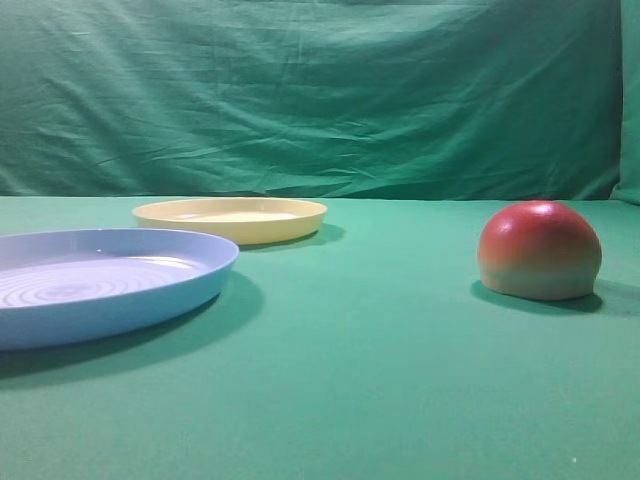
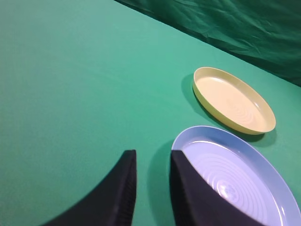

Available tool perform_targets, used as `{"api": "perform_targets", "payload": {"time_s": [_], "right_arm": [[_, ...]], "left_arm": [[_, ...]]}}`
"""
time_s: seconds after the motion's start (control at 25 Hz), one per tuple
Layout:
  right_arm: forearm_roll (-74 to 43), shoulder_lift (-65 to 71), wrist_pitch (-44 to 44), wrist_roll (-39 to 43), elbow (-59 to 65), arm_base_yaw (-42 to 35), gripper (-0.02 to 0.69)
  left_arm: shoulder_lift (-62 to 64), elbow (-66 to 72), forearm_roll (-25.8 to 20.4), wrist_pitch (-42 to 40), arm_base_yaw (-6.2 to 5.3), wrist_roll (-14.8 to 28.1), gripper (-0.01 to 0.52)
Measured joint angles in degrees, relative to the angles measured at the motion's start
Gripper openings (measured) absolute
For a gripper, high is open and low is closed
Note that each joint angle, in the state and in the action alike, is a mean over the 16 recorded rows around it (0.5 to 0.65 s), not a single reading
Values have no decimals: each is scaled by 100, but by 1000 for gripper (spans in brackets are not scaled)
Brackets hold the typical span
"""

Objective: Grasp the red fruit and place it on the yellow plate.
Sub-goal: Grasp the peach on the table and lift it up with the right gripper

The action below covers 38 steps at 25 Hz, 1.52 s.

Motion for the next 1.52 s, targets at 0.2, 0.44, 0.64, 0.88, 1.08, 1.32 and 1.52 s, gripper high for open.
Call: {"api": "perform_targets", "payload": {"time_s": [0.2, 0.44, 0.64, 0.88, 1.08, 1.32, 1.52], "right_arm": [[39, 820, 966, -361, -903, 0, 0], [-133, 2404, 2468, -757, -1988, 0, 0], [-258, 3741, 3287, -856, -2473, 0, 0], [-312, 4843, 3625, -913, -2760, 71, 0], [-464, 5424, 3573, -861, -2983, 380, 0], [-951, 6067, 3404, -554, -3413, 1045, 0], [-1432, 6658, 3225, -241, -3823, 1657, 6]], "left_arm": [[0, 0, 0, 0, 0, 0, 157], [0, 0, 0, 0, 0, 0, 157], [0, 0, 0, 0, 0, 0, 157], [0, 0, 0, 0, 0, 0, 157], [0, 0, 0, 0, 0, 0, 157], [0, 0, 0, 0, 0, 0, 157], [0, 0, 0, 0, 0, 0, 157]]}}
